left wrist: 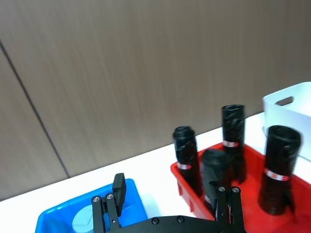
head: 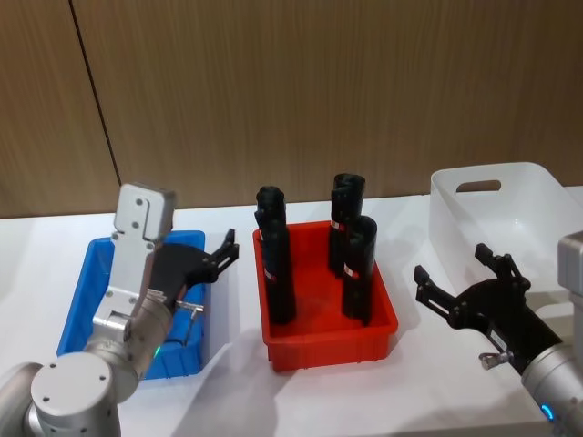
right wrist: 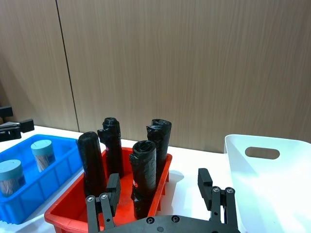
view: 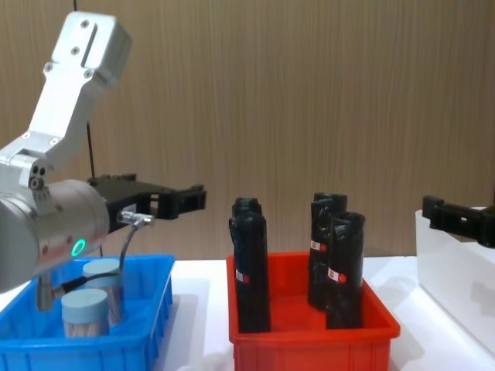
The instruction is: Pick the cotton swabs from the blue box and place them into the white box.
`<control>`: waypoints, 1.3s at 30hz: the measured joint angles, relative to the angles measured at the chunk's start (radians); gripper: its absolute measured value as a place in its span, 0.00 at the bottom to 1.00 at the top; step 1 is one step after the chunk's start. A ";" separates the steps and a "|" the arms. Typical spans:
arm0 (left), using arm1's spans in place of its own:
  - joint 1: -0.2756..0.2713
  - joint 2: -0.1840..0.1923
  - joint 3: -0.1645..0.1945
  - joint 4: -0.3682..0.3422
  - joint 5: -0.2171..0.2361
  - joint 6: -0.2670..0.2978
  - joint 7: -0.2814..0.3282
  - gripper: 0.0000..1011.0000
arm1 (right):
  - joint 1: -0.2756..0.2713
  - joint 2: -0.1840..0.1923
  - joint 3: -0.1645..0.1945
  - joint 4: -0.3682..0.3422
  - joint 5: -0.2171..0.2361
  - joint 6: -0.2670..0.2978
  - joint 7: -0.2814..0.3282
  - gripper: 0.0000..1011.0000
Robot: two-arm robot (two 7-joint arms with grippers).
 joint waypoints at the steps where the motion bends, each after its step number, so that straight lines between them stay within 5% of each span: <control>1: -0.003 -0.002 -0.002 0.006 -0.004 0.003 0.002 0.99 | 0.000 0.000 0.000 0.000 0.000 0.000 0.000 0.99; 20: -0.069 -0.025 -0.062 0.184 -0.107 0.082 0.029 0.99 | 0.000 0.000 0.000 0.000 0.000 0.000 0.000 0.99; 39: -0.070 -0.035 -0.078 0.236 -0.165 0.137 0.044 0.99 | 0.000 0.000 0.000 0.000 0.000 0.000 0.000 0.99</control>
